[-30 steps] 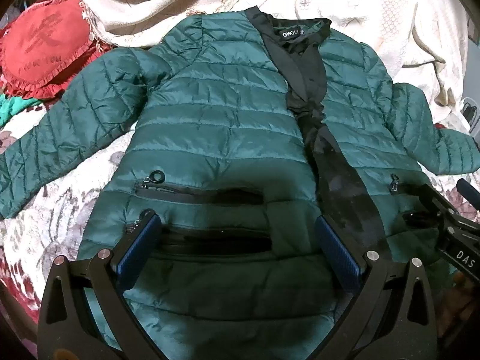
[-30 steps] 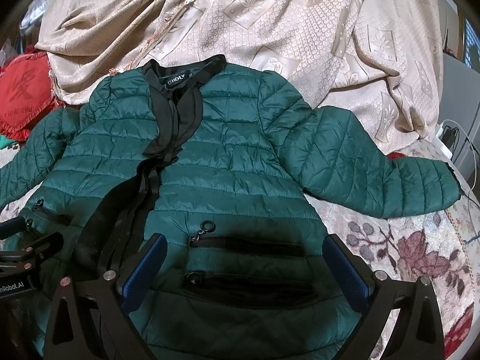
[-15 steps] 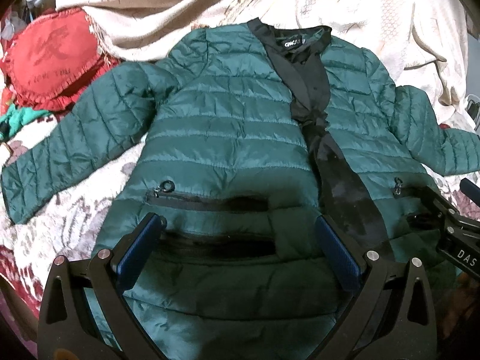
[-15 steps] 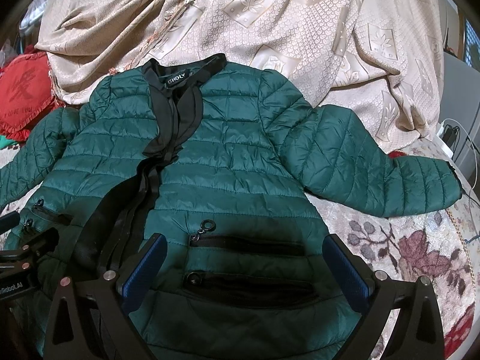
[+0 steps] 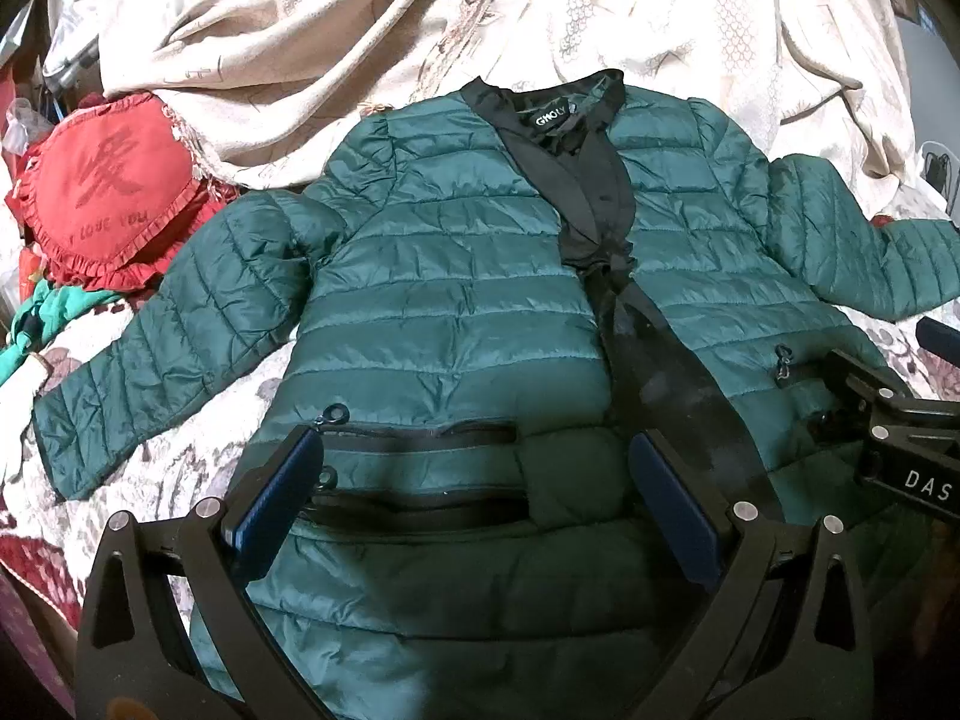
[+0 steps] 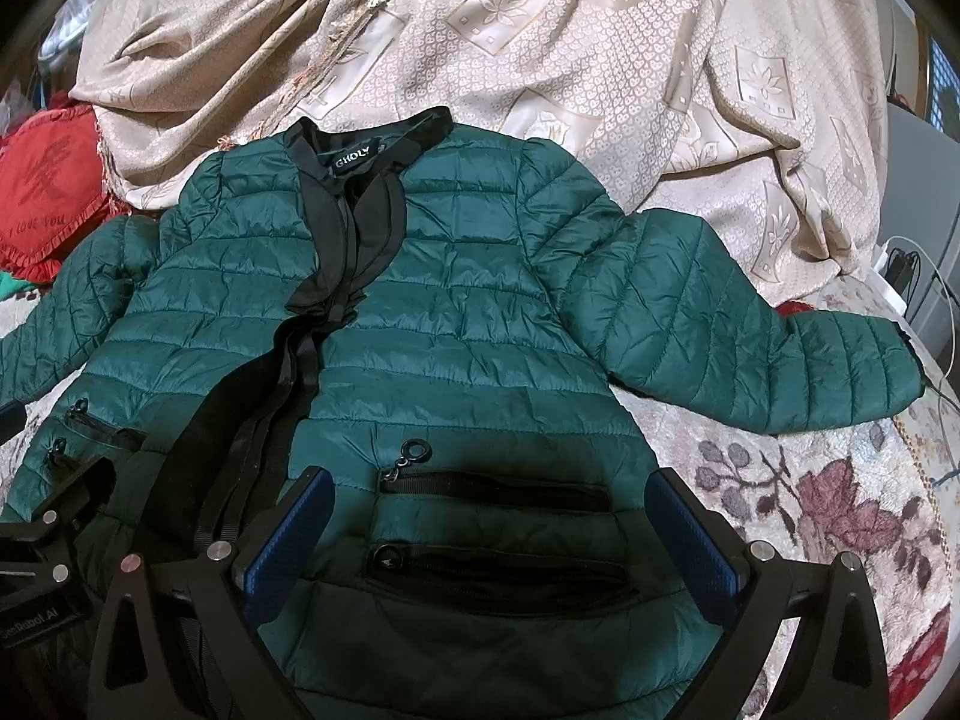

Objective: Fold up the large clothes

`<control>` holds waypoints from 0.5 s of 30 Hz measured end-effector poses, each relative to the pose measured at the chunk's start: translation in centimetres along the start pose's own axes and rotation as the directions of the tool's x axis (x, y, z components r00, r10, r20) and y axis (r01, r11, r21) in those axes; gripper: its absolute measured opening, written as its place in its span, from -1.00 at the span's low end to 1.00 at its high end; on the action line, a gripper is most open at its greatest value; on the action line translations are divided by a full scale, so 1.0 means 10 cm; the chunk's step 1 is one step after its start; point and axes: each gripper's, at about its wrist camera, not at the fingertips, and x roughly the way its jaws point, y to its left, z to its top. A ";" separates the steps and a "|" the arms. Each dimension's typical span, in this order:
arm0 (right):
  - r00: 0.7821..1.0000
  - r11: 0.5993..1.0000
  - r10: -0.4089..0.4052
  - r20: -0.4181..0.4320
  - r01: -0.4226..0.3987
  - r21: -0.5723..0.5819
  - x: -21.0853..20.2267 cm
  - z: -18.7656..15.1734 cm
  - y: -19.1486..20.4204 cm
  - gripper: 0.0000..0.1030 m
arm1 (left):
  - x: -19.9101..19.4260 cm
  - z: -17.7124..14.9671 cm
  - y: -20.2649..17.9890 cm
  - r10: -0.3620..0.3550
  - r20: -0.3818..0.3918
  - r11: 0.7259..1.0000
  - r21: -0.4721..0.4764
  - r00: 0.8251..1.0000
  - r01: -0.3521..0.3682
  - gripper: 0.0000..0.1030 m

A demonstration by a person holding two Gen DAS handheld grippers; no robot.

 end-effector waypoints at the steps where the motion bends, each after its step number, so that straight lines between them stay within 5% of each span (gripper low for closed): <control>1: 1.000 1.000 0.000 0.000 0.000 0.000 0.00 0.00 0.00 1.00 | 0.00 0.00 0.00 -0.002 0.000 1.000 -0.001 1.000 0.002 0.99; 15: 1.000 1.000 0.003 0.002 -0.003 0.007 0.00 0.00 -0.01 1.00 | 0.02 0.00 -0.01 -0.006 -0.009 1.000 -0.001 1.000 0.006 0.99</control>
